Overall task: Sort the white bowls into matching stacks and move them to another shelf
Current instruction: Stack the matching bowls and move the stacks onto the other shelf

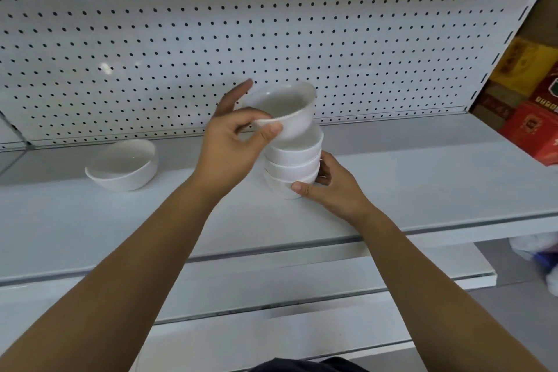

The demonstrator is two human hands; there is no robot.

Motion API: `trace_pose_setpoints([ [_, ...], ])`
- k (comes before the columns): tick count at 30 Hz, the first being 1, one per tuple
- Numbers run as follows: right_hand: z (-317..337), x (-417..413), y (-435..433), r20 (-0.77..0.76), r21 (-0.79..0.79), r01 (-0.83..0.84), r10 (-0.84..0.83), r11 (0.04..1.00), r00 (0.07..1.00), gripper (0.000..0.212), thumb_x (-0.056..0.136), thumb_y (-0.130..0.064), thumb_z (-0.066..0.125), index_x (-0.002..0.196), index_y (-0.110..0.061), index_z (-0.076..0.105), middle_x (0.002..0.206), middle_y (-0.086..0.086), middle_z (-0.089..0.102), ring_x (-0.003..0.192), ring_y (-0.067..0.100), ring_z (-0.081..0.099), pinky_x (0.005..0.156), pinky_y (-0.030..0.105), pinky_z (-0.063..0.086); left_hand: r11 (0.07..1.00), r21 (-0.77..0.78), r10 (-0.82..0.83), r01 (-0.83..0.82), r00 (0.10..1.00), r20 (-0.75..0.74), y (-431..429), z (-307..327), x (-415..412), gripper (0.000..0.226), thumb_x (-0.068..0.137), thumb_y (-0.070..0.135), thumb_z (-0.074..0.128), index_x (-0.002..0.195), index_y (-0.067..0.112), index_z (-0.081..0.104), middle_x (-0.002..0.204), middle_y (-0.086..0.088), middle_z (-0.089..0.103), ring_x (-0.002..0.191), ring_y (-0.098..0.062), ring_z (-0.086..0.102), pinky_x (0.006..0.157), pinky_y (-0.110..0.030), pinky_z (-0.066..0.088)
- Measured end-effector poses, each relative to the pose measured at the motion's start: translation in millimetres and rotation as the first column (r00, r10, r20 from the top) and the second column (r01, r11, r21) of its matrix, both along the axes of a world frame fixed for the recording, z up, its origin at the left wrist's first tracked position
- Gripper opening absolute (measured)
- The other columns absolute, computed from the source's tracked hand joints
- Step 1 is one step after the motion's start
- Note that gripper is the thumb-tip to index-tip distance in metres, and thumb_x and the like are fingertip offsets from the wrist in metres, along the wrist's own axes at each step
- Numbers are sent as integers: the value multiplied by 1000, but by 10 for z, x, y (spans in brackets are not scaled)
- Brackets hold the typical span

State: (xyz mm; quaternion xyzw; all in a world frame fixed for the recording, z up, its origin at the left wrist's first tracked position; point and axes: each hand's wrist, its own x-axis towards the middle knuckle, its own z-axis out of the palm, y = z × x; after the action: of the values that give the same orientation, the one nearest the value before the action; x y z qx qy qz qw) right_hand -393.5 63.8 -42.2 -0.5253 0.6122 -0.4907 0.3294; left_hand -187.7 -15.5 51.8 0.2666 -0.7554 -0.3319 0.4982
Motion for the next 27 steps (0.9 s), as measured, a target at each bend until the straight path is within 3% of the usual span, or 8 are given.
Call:
trace_pose_setpoints([
  [3, -14, -1, -3, 2, -7, 7, -7, 1000, 1000, 80, 73, -39, 91, 141, -33, 50, 130, -17, 65, 113, -2, 65, 97, 20, 53, 999, 1, -53, 54, 992, 118, -17, -58, -89, 13, 87, 23, 81, 87, 35, 75, 156, 8, 44, 144, 1, 39, 116, -26, 38],
  [7, -21, 4, 1, 12, -11, -2, 2, 1000, 1000, 83, 72, -40, 91, 143, -34, 49, 130, -18, 65, 112, -4, 64, 94, 16, 52, 999, -28, -31, 37, 976, 217, -25, -49, -101, 8, 86, 21, 82, 85, 26, 76, 157, 7, 44, 135, 14, 39, 106, -6, 32],
  [13, -12, 5, -1, 11, -14, -4, 4, 1000, 1000, 83, 73, -41, 91, 144, -35, 47, 130, -19, 64, 113, -3, 63, 90, 12, 51, 999, -47, -4, 17, 963, 270, -55, -81, -55, 7, 85, 18, 82, 86, 22, 77, 155, 7, 47, 131, 17, 40, 104, 0, 28],
  [15, -8, 7, 0, 16, -13, -8, 8, 1000, 1000, 84, 73, -41, 91, 144, -35, 47, 130, -19, 63, 114, -2, 63, 89, 11, 50, 999, -33, 2, 7, 964, 265, -42, -89, -57, 9, 85, 21, 82, 87, 27, 76, 155, 8, 48, 137, 12, 40, 107, -3, 29],
  [18, -6, 5, -8, 22, -11, -13, 14, 1000, 1000, 85, 73, -40, 91, 145, -34, 47, 130, -18, 63, 115, -1, 63, 93, 15, 51, 1000, 28, -6, 0, 970, 242, -73, -112, -47, 14, 81, 30, 86, 90, 32, 76, 154, 8, 49, 144, 2, 39, 119, -26, 34],
  [20, -5, 4, -4, 25, -9, -17, 17, 1000, 1000, 85, 73, -38, 91, 145, -33, 46, 130, -19, 63, 115, -2, 62, 93, 15, 51, 995, 94, -35, 17, 979, 199, -94, -124, -18, 36, 72, 44, 89, 104, 36, 73, 154, 9, 48, 140, -4, 48, 117, -34, 41],
  [24, -6, 2, 3, 36, -7, -22, 22, 1000, 999, 91, 70, -35, 94, 146, -31, 45, 132, -19, 61, 118, 0, 61, 96, 17, 50, 965, 264, -49, 6, 986, 159, -113, -150, 24, 96, 63, 50, 91, 145, 35, 44, 147, 14, 49, 129, -4, 56, 109, -32, 47],
  [27, -14, 8, -6, 30, -3, -22, 22, 1000, 999, 95, 66, -37, 96, 146, -30, 45, 135, -17, 61, 121, 3, 60, 100, 22, 50, 896, 440, -131, 52, 980, 150, -151, -143, 67, 108, 55, 58, 87, 150, 33, 41, 144, 7, 57, 125, -10, 62, 100, -36, 53],
])
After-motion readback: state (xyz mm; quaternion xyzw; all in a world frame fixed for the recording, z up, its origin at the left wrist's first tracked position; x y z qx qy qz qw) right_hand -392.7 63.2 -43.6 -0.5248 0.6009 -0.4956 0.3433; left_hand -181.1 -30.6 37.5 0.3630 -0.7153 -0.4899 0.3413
